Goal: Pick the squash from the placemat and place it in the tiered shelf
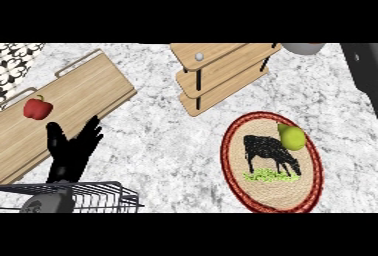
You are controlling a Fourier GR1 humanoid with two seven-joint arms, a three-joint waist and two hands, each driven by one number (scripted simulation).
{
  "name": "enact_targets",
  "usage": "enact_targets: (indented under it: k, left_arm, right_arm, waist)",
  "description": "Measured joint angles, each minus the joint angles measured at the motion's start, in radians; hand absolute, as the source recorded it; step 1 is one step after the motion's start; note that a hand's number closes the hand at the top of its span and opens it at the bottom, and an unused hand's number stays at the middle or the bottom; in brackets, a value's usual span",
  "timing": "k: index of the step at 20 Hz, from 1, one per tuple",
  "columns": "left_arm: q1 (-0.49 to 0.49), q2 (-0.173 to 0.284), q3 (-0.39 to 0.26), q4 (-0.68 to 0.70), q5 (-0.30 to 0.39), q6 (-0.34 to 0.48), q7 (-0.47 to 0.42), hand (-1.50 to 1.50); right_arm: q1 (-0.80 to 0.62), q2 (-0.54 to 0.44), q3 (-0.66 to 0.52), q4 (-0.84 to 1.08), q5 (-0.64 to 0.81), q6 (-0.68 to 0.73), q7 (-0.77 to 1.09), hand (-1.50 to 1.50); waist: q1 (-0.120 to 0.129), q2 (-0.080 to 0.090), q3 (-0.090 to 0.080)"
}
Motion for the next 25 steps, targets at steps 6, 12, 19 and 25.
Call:
enact_targets:
  k: [6, 12, 19, 25]
  left_arm:
    - [-0.002, -0.013, -0.005, 0.006, -0.010, 0.003, -0.013, 0.00]
    - [-0.009, -0.020, -0.006, 0.019, -0.018, 0.003, -0.030, 0.00]
    - [-0.007, -0.014, -0.001, 0.009, -0.008, -0.015, -0.024, 0.00]
    - [-0.023, -0.018, -0.007, 0.000, -0.014, -0.012, -0.011, 0.00]
  right_arm:
    - [-0.028, -0.032, -0.107, 0.034, -0.095, -0.047, 0.059, -1.50]
    - [-0.022, -0.134, -0.146, 0.053, -0.103, -0.149, 0.089, -1.50]
    - [0.004, -0.290, -0.221, 0.093, -0.150, -0.167, 0.133, -1.50]
    - [0.057, -0.406, -0.254, 0.123, -0.178, -0.046, 0.122, -1.50]
  waist:
    - [0.006, 0.003, 0.001]
    - [0.011, 0.008, 0.000]
    - [0.022, 0.014, 0.001]
    - [0.033, 0.022, 0.003]
